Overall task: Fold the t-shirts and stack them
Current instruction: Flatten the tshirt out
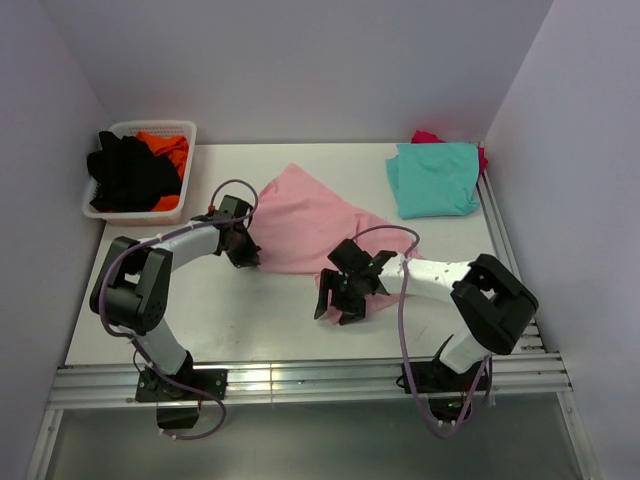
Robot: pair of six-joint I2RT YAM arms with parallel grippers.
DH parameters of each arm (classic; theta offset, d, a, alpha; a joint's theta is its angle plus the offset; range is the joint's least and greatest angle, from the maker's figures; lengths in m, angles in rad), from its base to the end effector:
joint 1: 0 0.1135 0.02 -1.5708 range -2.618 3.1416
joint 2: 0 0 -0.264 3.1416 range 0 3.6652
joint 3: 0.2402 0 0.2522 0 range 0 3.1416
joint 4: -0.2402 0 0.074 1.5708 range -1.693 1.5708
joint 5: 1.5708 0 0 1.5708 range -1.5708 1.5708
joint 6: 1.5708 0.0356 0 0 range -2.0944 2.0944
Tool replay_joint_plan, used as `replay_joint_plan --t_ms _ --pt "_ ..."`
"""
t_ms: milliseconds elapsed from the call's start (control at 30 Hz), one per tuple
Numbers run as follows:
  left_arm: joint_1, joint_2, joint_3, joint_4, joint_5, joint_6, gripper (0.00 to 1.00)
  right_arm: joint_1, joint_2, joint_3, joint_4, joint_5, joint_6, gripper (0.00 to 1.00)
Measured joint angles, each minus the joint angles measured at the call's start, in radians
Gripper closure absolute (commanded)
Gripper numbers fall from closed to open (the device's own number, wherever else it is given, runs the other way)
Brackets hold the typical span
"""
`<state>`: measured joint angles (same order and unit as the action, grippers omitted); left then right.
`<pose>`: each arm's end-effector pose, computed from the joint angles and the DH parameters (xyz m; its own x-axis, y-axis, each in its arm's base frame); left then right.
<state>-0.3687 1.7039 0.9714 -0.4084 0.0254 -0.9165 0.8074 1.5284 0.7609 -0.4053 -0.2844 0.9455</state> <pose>0.3009 -0.1172 0.1563 -0.8098 -0.5375 -0.2353 -0.4475 0.8252 -0.3448 0.1785 0.2010 0.1506 -0.9963 0.0845 -0.0172 0.0668 0.8824 0.4656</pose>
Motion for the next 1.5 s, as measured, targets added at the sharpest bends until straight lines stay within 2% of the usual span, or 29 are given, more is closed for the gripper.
replay_joint_plan --t_ms 67,100,167,200,300,500,633,700,867,967,1100,1300,1400,1500 --pt "0.013 -0.011 -0.012 0.002 0.004 0.011 1.00 0.000 0.028 0.028 -0.003 0.015 -0.005 0.36" --pt "0.018 -0.015 -0.017 0.002 0.005 0.014 1.00 0.000 0.040 0.038 -0.004 0.021 -0.006 0.46" --pt "0.027 -0.023 -0.025 0.003 0.006 0.019 1.00 0.000 0.062 0.052 -0.009 0.039 -0.013 0.58" --pt "0.031 -0.026 -0.027 0.003 0.008 0.023 1.00 0.000 0.071 0.059 -0.014 0.045 -0.018 0.76" --pt "0.043 -0.031 -0.037 0.010 0.016 0.037 1.00 0.000 0.090 0.067 -0.025 0.066 -0.028 1.00" --pt "0.076 -0.050 -0.055 0.021 0.043 0.048 1.00 -0.001 0.068 0.074 -0.088 0.123 -0.047 1.00" --pt "0.092 -0.129 0.003 -0.088 0.028 0.067 1.00 -0.042 -0.045 0.126 -0.280 0.216 -0.090 1.00" --pt "0.093 -0.181 0.096 -0.158 0.018 0.077 1.00 -0.085 -0.115 0.229 -0.386 0.264 -0.122 1.00" --pt "0.092 -0.340 0.374 -0.249 0.006 0.110 1.00 -0.195 -0.241 0.619 -0.576 0.386 -0.212 1.00" --pt "0.093 -0.435 0.441 -0.298 0.004 0.115 1.00 -0.225 -0.301 0.798 -0.686 0.456 -0.253 1.00" --pt "0.093 -0.514 0.459 -0.402 0.001 0.116 1.00 -0.244 -0.359 0.872 -0.809 0.492 -0.283 1.00" --pt "0.122 -0.457 0.492 -0.484 0.010 0.137 1.00 -0.344 -0.318 0.877 -0.866 0.498 -0.349 1.00" --pt "0.162 -0.354 0.555 -0.484 0.029 0.146 1.00 -0.398 -0.202 0.916 -0.849 0.478 -0.390 1.00" --pt "0.210 -0.164 0.712 -0.498 0.064 0.148 1.00 -0.456 -0.012 1.032 -0.817 0.449 -0.424 1.00"
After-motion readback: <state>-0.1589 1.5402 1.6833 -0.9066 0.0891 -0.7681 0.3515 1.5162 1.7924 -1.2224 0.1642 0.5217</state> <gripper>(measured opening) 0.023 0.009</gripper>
